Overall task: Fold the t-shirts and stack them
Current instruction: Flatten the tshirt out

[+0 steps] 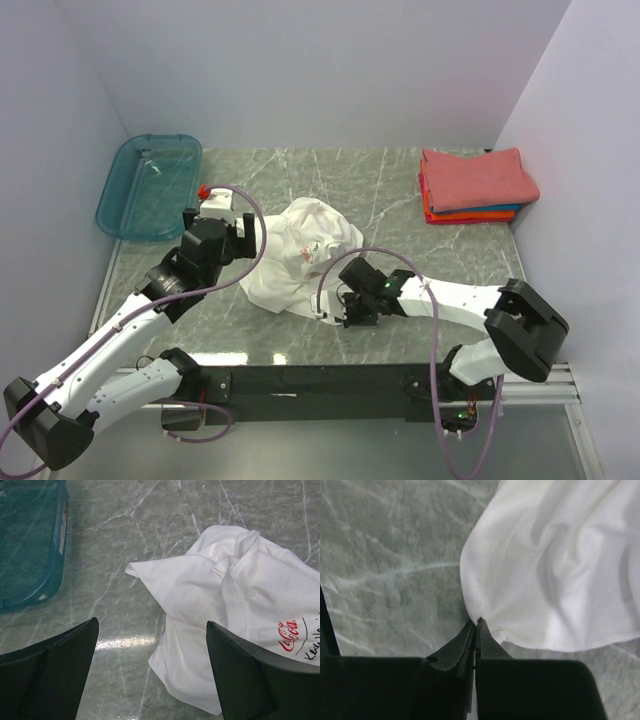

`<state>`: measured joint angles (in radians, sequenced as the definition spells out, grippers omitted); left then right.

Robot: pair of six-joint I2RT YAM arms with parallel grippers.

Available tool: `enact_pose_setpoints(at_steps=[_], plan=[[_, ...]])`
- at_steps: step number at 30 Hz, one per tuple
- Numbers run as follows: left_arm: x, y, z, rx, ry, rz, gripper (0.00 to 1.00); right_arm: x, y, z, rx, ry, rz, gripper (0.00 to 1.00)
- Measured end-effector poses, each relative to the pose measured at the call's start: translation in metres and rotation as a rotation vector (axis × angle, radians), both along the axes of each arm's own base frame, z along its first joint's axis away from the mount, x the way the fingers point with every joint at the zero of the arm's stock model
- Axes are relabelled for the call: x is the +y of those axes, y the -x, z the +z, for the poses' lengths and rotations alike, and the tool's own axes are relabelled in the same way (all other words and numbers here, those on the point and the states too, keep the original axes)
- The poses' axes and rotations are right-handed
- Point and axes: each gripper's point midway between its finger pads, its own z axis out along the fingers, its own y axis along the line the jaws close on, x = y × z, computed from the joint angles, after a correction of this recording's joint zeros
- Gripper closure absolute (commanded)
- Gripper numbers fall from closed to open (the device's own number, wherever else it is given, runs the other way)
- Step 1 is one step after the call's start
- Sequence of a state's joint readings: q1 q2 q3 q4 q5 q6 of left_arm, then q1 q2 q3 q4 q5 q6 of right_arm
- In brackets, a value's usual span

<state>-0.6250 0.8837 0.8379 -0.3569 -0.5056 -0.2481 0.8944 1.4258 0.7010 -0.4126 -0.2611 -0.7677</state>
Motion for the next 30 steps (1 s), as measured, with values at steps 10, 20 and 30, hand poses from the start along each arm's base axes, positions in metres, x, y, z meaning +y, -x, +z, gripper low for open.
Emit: enact_pose_setpoints(at_steps=[10, 20, 30], plan=[[-0.009, 0.002, 0.000, 0.007, 0.032, -0.044, 0.06, -0.089, -0.006, 0.018, -0.064, 0.060, -0.129, 1.00], [-0.116, 0.006, -0.061, 0.352, 0.353, -0.324, 0.14, -0.168, 0.002, 0.009, -0.111, 0.149, -0.275, 1.00], [-0.177, 0.018, -0.126, 0.650, 0.565, -0.405, 0.22, -0.171, 0.003, 0.002, -0.099, 0.152, -0.274, 1.00]])
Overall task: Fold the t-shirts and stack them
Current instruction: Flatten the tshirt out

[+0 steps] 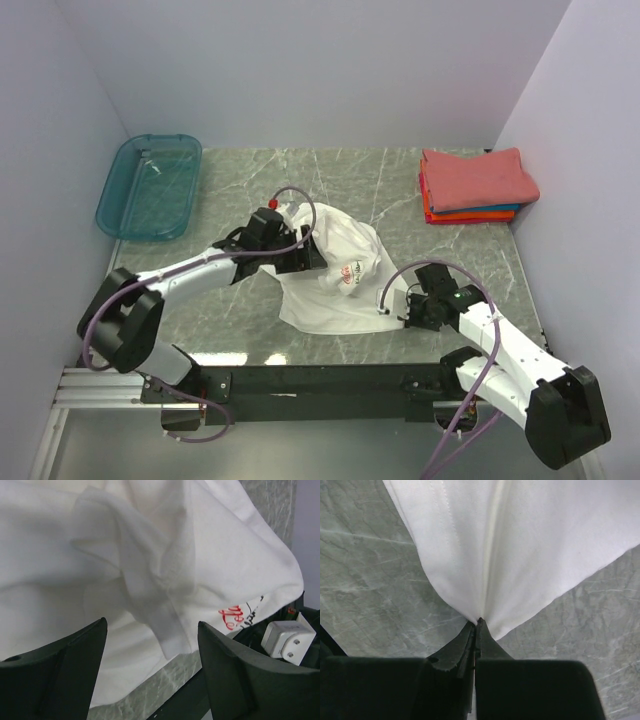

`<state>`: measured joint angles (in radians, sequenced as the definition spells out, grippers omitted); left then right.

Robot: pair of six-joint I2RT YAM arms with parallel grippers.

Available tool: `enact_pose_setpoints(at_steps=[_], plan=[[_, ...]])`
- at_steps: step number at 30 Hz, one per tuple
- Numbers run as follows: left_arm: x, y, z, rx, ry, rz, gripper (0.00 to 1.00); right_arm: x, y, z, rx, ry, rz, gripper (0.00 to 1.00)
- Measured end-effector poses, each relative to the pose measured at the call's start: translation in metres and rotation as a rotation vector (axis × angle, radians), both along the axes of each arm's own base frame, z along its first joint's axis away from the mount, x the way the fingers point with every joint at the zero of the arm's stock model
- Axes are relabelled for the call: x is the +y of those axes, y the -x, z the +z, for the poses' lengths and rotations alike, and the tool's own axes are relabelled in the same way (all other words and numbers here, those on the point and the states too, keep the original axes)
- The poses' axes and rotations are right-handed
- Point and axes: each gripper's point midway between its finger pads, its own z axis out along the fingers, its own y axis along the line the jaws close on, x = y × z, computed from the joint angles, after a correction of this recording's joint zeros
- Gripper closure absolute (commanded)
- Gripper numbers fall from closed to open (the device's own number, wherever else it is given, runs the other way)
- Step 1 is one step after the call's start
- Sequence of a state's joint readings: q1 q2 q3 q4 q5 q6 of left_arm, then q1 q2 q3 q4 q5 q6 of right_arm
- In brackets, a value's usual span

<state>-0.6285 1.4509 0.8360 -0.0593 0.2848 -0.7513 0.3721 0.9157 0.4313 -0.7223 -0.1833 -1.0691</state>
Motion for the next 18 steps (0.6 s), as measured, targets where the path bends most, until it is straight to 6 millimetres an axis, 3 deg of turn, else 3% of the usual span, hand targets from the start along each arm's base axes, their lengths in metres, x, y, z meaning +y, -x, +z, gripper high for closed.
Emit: enact_pose_setpoints(at_steps=[3, 9, 15, 18], plan=[[-0.010, -0.007, -0.005, 0.028, 0.007, -0.001, 0.31, 0.000, -0.001, 0.000, -0.004, -0.005, -0.004, 1.00], [-0.028, -0.021, -0.008, 0.047, 0.040, -0.008, 0.57, 0.001, 0.000, -0.002, -0.004, -0.018, -0.007, 1.00], [-0.040, -0.031, 0.016, 0.006, 0.077, -0.026, 1.00, 0.000, -0.002, 0.002, -0.027, -0.028, -0.017, 1.00], [-0.043, -0.035, 0.034, -0.033, 0.088, -0.036, 1.00, -0.001, -0.004, 0.004, -0.038, -0.035, -0.031, 1.00]])
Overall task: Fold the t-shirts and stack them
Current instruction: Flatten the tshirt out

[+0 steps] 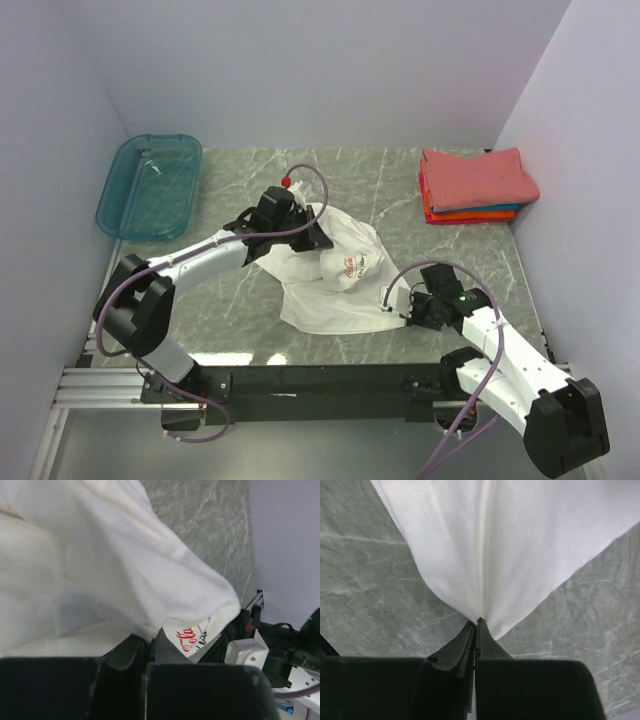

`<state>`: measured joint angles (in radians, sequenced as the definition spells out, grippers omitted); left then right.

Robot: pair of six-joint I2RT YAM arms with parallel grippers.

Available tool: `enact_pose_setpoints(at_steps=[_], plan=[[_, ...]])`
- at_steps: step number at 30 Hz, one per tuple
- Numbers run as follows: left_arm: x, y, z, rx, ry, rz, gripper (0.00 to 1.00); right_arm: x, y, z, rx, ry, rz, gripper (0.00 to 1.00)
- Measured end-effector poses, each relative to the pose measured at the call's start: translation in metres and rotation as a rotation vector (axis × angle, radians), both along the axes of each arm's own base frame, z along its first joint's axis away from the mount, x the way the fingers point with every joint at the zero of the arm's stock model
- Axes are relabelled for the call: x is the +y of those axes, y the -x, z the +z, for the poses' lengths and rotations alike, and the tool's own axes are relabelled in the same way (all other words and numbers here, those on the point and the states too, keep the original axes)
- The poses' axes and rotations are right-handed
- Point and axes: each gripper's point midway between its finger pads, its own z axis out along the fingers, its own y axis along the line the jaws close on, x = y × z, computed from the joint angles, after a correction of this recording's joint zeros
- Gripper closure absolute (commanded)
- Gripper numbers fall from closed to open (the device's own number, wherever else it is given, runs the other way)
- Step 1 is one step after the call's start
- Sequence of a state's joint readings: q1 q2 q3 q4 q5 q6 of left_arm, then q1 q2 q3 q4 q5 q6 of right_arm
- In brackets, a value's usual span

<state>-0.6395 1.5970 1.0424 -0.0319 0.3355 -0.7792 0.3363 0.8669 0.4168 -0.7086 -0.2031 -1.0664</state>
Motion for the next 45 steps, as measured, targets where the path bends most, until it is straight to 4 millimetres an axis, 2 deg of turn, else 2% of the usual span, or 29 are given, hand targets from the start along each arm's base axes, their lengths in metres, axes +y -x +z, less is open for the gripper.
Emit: enact_pose_setpoints(at_steps=[3, 7, 11, 14, 18, 21, 25, 30, 37, 41, 45], plan=[[0.000, -0.001, 0.022, -0.043, 0.010, -0.008, 1.00, -0.003, -0.004, 0.005, -0.017, -0.009, -0.029, 1.00], [0.002, -0.010, 0.076, -0.167, 0.027, -0.006, 1.00, -0.009, -0.017, 0.023, -0.074, -0.034, -0.096, 1.00], [0.009, -0.025, 0.162, -0.382, 0.066, 0.034, 1.00, -0.016, -0.039, 0.055, -0.164, -0.069, -0.166, 1.00], [0.021, -0.027, 0.225, -0.534, 0.097, 0.077, 1.00, -0.024, -0.052, 0.075, -0.216, -0.089, -0.223, 1.00], [0.039, -0.021, 0.294, -0.698, 0.135, 0.124, 1.00, -0.038, -0.067, 0.096, -0.276, -0.111, -0.316, 1.00], [0.049, -0.013, 0.335, -0.791, 0.170, 0.143, 1.00, -0.046, -0.077, 0.111, -0.320, -0.137, -0.377, 1.00], [0.060, 0.001, 0.368, -0.875, 0.208, 0.151, 1.00, -0.061, -0.093, 0.138, -0.402, -0.185, -0.477, 1.00], [0.069, 0.021, 0.396, -0.947, 0.259, 0.135, 1.00, -0.070, -0.105, 0.171, -0.488, -0.263, -0.545, 1.00], [0.086, 0.049, 0.427, -1.042, 0.314, 0.129, 1.00, -0.061, -0.111, 0.214, -0.560, -0.390, -0.548, 1.00], [0.092, 0.051, 0.431, -1.059, 0.306, 0.152, 1.00, -0.050, -0.116, 0.235, -0.570, -0.458, -0.518, 1.00], [0.090, 0.038, 0.415, -1.038, 0.265, 0.173, 1.00, -0.043, -0.123, 0.239, -0.536, -0.504, -0.512, 1.00]])
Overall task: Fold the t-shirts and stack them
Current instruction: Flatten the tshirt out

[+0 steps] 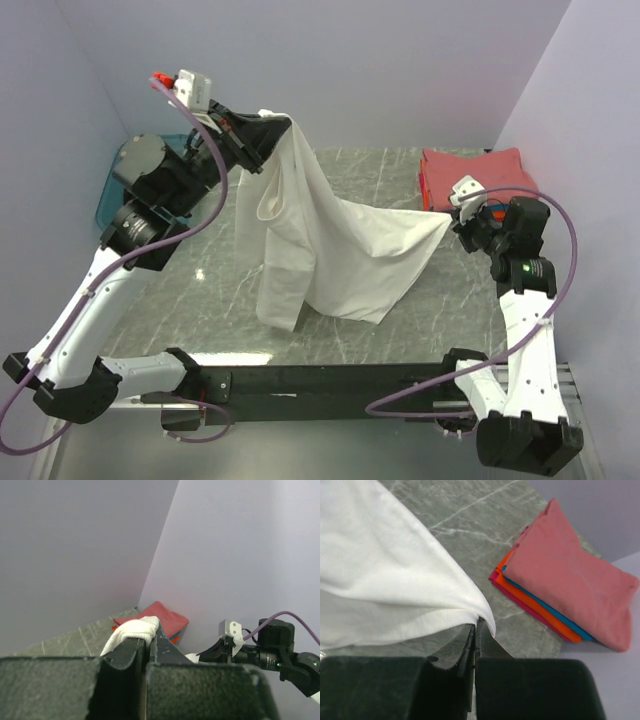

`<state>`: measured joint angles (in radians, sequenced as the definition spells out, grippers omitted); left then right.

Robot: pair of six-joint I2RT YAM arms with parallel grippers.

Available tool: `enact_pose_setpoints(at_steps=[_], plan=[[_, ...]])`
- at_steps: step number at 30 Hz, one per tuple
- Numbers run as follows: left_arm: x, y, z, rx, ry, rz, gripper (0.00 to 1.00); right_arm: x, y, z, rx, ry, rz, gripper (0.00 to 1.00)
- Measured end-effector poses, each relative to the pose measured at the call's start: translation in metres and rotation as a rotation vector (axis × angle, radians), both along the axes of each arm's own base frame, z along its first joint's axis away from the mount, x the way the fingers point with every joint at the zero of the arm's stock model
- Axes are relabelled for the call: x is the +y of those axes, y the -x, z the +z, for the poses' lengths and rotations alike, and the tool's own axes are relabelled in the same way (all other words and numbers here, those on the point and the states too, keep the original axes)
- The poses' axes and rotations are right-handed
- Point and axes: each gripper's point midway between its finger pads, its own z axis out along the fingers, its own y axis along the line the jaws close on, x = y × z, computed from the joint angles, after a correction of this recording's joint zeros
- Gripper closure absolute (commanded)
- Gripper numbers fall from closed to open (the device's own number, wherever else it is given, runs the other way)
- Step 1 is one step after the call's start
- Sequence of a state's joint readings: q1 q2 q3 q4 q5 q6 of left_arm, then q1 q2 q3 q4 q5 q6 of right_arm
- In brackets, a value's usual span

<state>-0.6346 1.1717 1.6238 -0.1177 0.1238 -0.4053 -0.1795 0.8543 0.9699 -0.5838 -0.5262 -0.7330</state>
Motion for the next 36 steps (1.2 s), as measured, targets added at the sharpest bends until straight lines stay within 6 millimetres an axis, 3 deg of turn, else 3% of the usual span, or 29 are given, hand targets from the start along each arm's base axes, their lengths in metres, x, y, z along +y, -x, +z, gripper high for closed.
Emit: enact_pose_setpoints(at_steps=[10, 11, 14, 15, 17, 22, 24, 26, 28, 33, 36], plan=[[-0.011, -0.025, -0.048, 0.098, -0.052, 0.032, 1.00, 0.016, -0.039, -0.019, 0.143, -0.115, 0.031, 1.00], [-0.012, -0.026, -0.055, 0.108, -0.056, 0.035, 1.00, 0.023, -0.043, -0.023, 0.156, -0.116, 0.048, 0.97], [-0.011, -0.031, -0.085, 0.164, -0.064, 0.053, 1.00, 0.049, -0.051, -0.041, 0.213, -0.107, 0.091, 0.77], [-0.010, -0.032, -0.096, 0.185, -0.068, 0.059, 1.00, 0.056, -0.054, -0.048, 0.234, -0.105, 0.096, 0.65], [-0.007, -0.035, -0.123, 0.234, -0.072, 0.084, 1.00, 0.067, -0.059, -0.060, 0.274, -0.104, 0.092, 0.56], [0.006, -0.042, -0.181, 0.355, -0.075, 0.175, 1.00, 0.081, -0.074, -0.069, 0.340, -0.132, 0.081, 0.48], [0.011, -0.045, -0.193, 0.384, -0.059, 0.204, 1.00, 0.099, -0.065, -0.067, 0.352, -0.155, 0.187, 0.43], [0.014, -0.047, -0.200, 0.406, -0.044, 0.226, 1.00, 0.132, -0.042, -0.063, 0.357, -0.171, 0.358, 0.34], [0.016, -0.050, -0.201, 0.417, -0.023, 0.242, 1.00, 0.171, -0.009, -0.067, 0.348, -0.183, 0.541, 0.28], [0.021, -0.052, -0.195, 0.422, 0.025, 0.265, 1.00, 0.254, 0.085, -0.105, 0.382, -0.176, 0.861, 0.22], [0.023, -0.051, -0.191, 0.424, 0.046, 0.273, 1.00, 0.283, 0.096, -0.120, 0.380, -0.176, 0.860, 0.21]])
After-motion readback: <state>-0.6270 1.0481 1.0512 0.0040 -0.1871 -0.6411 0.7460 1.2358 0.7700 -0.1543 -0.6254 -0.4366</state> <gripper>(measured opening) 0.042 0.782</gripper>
